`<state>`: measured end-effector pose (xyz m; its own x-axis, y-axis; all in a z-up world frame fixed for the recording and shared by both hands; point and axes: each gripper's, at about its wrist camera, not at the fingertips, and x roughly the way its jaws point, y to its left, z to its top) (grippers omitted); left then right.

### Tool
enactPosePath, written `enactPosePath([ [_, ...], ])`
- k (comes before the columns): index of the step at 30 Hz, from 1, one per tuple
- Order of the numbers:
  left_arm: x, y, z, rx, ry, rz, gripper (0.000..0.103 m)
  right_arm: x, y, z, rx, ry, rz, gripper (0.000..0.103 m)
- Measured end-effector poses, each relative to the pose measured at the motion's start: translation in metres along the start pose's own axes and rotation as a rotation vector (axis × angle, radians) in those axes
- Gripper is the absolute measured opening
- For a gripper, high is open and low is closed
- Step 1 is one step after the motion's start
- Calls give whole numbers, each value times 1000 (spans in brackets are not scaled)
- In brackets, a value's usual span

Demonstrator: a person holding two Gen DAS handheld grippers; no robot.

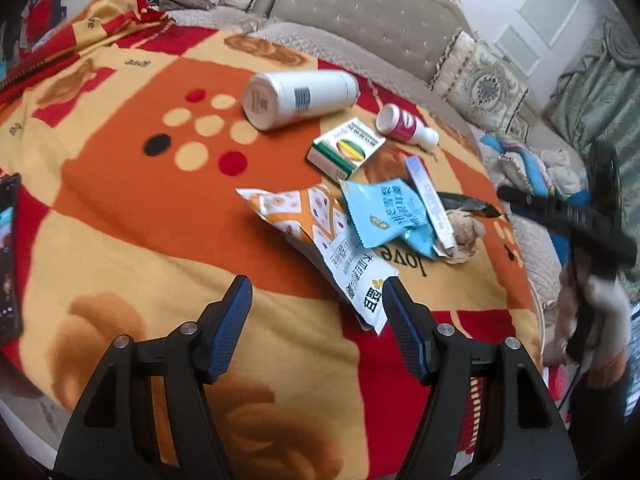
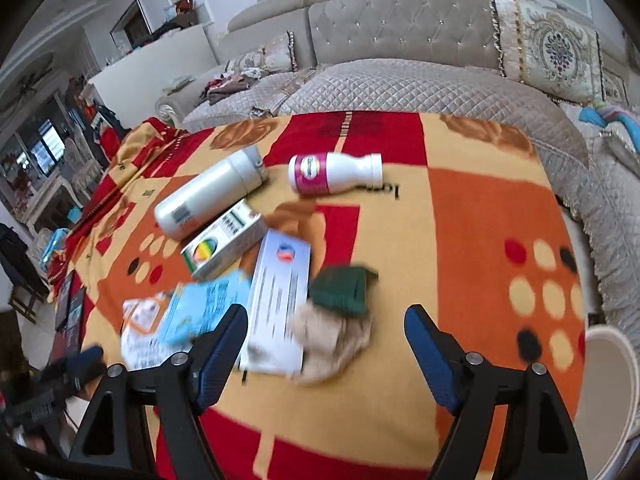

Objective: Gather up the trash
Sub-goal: 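Grasp the printed snack bag with the left gripper while the right gripper grasps the dark green pouch, then lift the snack bag and green pouch off the blanket with both grippers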

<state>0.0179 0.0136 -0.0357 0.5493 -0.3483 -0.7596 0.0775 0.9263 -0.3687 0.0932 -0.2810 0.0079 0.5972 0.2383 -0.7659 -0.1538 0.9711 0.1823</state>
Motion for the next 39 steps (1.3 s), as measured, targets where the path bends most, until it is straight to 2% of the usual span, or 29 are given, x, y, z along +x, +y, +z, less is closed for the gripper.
enactPosePath([
  [4, 21, -1, 7, -38, 20, 2, 66, 34, -1, 25, -11, 104, -20, 79],
  [9, 39, -5, 16, -53, 11, -21, 66, 71, -10, 23, -24, 217, -19, 77],
  [11, 45, -6, 18, -64, 15, -36, 66, 77, -15, 18, -1, 230, -1, 58],
  [12, 49, -6, 19, -73, 24, -53, 66, 79, -18, 16, 11, 228, 7, 52],
  [14, 53, -7, 20, -79, 26, -72, 56, 77, -23, 11, 34, 208, 30, 39],
  [16, 54, -8, 19, -69, 27, -60, 30, 70, -23, 5, 30, 167, 52, 32],
  [18, 49, -7, 17, -64, 14, -56, 17, 61, -21, 2, 19, 137, 53, 32],
  [22, 32, -3, 13, -44, -14, -66, 12, 33, -16, -8, -16, 61, 59, 32],
  [31, -18, -4, -4, 11, -45, -80, 11, -16, -14, -50, -36, -4, 95, 32],
  [36, -32, -17, -14, 44, -44, -105, 11, -33, -17, -76, -25, -10, 110, 32],
  [39, -28, -21, -18, 43, -32, -83, 11, -37, -20, -88, -13, -8, 114, 32],
])
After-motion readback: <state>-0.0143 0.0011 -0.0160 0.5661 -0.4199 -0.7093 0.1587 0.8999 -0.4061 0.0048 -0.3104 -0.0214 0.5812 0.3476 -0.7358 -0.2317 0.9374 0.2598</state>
